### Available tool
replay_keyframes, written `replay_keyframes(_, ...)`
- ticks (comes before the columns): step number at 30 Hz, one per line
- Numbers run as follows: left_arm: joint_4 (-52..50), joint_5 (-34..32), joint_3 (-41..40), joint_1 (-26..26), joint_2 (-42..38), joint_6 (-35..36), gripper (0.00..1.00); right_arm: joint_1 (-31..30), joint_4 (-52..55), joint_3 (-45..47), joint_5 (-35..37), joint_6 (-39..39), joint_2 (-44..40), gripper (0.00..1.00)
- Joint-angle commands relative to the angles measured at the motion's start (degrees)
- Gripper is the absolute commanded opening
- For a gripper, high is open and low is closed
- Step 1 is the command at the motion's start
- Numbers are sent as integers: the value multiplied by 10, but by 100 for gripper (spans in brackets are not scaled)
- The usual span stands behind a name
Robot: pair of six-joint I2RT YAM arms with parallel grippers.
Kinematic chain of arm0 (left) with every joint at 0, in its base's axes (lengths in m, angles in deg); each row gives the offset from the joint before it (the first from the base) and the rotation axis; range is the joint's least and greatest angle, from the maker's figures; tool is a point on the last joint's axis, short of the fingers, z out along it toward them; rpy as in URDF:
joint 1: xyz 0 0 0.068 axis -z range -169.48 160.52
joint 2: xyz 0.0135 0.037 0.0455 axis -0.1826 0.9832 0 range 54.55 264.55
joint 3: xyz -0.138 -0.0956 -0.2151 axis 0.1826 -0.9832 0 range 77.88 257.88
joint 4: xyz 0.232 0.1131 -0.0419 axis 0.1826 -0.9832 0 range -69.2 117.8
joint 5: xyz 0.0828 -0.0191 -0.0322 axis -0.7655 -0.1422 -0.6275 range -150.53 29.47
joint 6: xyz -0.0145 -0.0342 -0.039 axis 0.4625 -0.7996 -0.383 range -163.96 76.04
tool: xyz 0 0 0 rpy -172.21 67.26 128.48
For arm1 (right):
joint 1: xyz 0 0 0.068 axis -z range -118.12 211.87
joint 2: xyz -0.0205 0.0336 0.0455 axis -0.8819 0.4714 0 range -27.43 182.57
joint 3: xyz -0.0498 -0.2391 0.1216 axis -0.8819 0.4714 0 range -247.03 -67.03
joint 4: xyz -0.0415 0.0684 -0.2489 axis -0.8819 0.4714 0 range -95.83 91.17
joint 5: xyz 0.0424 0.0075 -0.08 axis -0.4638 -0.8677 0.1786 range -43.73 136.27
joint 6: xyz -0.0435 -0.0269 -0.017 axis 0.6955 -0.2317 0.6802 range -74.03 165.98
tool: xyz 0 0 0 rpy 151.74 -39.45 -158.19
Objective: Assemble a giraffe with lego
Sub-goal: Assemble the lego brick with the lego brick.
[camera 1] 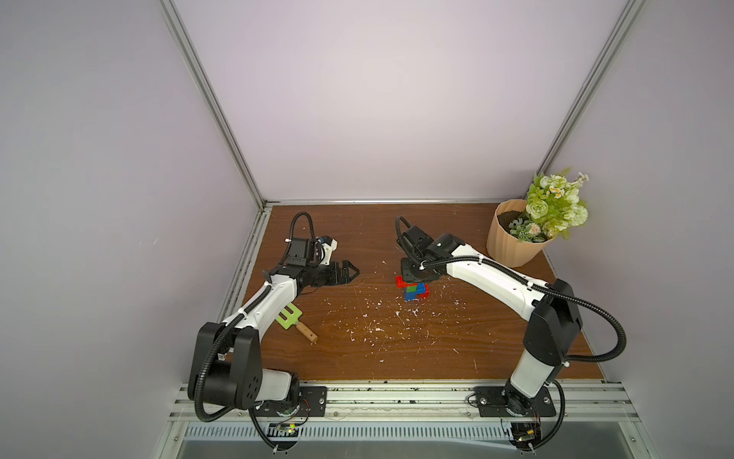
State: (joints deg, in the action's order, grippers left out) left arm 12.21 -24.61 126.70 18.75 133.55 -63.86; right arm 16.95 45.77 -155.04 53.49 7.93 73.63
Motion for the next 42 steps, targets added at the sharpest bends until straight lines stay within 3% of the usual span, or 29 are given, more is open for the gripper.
replay_keyframes(1,-6,2,1,5,-3,-2,100,-3,94,54,-59,17,56,23)
replay_keyframes(9,-6,-1,1,4,-3,-2,100,-3,71,92,-62,21,53,23)
replay_keyframes(22,-6,0,2,5,2,-2,99,0,29,15,-29,18,5,29)
replay_keyframes(34,-6,-3,2,5,8,-2,100,1,-26,-29,0,49,-36,62)
replay_keyframes(38,-7,-2,2,5,11,-2,99,1,-41,-23,14,66,-59,67)
replay_keyframes(42,-6,-5,2,5,12,-1,100,0,-104,54,12,78,-115,70)
